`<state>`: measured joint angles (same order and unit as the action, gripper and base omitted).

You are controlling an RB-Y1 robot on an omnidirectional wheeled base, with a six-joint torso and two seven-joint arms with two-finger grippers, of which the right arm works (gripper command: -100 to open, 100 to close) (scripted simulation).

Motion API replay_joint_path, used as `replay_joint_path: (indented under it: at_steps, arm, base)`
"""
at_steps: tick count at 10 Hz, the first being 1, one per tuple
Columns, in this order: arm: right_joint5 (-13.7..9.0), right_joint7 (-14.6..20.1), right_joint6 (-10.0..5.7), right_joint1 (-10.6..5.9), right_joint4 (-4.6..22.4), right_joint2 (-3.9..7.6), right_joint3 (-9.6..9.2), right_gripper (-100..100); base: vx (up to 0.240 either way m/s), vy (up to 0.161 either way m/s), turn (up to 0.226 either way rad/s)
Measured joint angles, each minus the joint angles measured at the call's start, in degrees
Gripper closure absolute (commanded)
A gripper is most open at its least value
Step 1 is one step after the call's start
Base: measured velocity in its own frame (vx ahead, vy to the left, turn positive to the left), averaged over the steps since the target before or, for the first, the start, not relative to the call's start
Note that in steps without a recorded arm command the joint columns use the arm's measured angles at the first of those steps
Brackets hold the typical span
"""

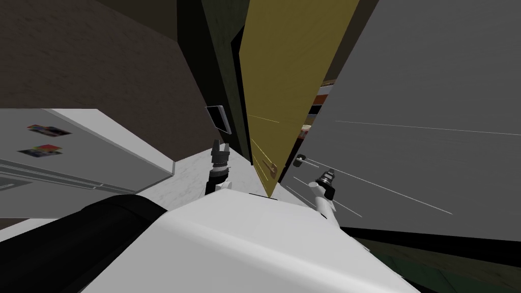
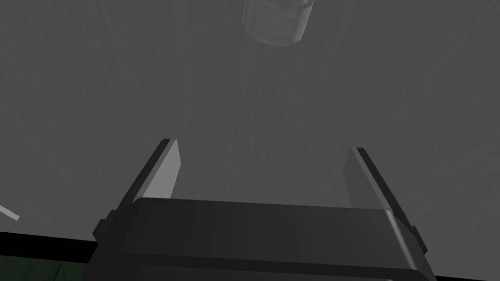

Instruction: Pull the door open

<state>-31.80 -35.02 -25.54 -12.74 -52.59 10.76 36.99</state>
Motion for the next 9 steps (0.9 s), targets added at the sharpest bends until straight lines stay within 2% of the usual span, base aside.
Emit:
replay_joint_path:
  at_steps: [1,3,5,6,8,9]
  arm:
    - [-0.9,-1.5,0.43,0.39,-0.8,0.04,0.92,-100]
    - [-2.5,-3.4,-0.26,0.89,-0.4,0.86,1.91,-100]
    - [-4.0,-4.7,-1.48,0.22,1.3,1.42,2.30,-100]
    - [-4.9,-5.6,-2.27,-0.63,2.5,1.42,2.29,-100]
    - [-6.4,-8.0,-2.67,-2.89,2.8,-0.34,2.04,-100]
    - [-6.9,-8.9,-2.28,-3.38,1.6,-1.82,1.82,-100]
  base:
    - [-0.011,-0.008,0.068]
    - [-0.012,-0.006,0.029]
    - [-0.034,-0.024,0.139]
    - [-0.057,-0.044,0.194]
    - [-0.059,-0.031,0.203]
    - [-0.016,-0.015,0.052]
